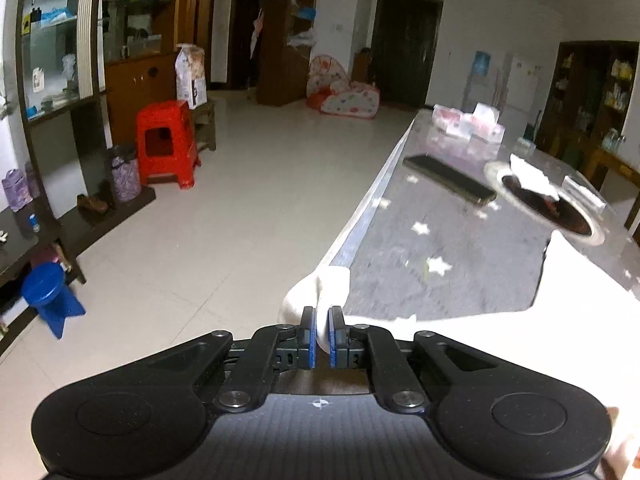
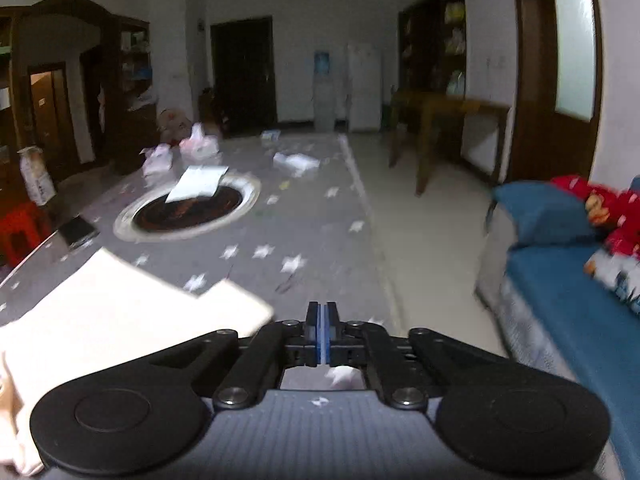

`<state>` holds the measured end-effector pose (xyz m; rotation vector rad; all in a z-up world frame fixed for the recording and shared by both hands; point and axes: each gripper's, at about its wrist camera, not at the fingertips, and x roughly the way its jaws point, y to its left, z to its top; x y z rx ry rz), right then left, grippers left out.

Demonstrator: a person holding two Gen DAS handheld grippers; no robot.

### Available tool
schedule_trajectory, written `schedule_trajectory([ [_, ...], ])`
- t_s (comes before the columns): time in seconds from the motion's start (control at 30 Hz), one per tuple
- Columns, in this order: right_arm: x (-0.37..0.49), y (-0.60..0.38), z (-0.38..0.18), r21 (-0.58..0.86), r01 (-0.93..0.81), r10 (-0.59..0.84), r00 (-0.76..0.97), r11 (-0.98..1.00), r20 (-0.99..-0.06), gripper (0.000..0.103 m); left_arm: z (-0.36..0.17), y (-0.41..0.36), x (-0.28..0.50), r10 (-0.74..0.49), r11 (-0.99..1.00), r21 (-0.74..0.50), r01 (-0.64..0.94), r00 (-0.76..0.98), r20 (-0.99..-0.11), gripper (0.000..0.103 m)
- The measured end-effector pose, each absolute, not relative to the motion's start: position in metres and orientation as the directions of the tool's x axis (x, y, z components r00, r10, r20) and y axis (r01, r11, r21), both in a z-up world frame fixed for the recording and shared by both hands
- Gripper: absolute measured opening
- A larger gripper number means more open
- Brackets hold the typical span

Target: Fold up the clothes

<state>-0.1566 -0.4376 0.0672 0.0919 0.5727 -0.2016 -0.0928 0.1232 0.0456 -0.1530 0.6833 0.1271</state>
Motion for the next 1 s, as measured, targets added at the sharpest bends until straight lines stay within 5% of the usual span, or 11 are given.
schedule_trajectory([
  [0.1, -0.149, -0.435, 0.056, 0.087, 0.183, -0.100, 0.810, 0.979, -0.578, 0.009, 0.046, 0.124, -0.094, 0.085, 0.981, -0.080, -0.176, 0.766, -0.637, 0.012],
  [0.2, -0.125, -0.428, 0.043, 0.132, 0.152, -0.044, 0.799, 0.979, -0.599, 0.032, 0.050, 0.128, -0.096, 0.117, 0.980, -0.052, -0.193, 0.763, -0.636, 0.019],
  [0.43, -0.074, -0.418, 0.013, 0.212, 0.155, 0.021, 0.758, 0.965, -0.651, 0.033, 0.056, 0.140, -0.101, 0.190, 0.965, -0.021, -0.261, 0.751, -0.632, 0.046],
  [0.53, -0.068, -0.414, 0.004, 0.222, 0.155, 0.031, 0.750, 0.963, -0.661, 0.029, 0.059, 0.132, -0.097, 0.175, 0.971, -0.018, -0.238, 0.761, -0.624, 0.053],
  [0.63, -0.075, -0.410, 0.006, 0.208, 0.140, 0.028, 0.764, 0.968, -0.645, 0.005, 0.063, 0.118, -0.087, 0.130, 0.982, -0.028, -0.186, 0.779, -0.613, 0.054],
  [1.0, -0.163, -0.420, 0.059, 0.024, 0.201, -0.158, 0.833, 0.979, -0.530, 0.004, 0.076, 0.033, -0.043, -0.109, 0.994, -0.047, 0.100, 0.818, -0.565, 0.057],
])
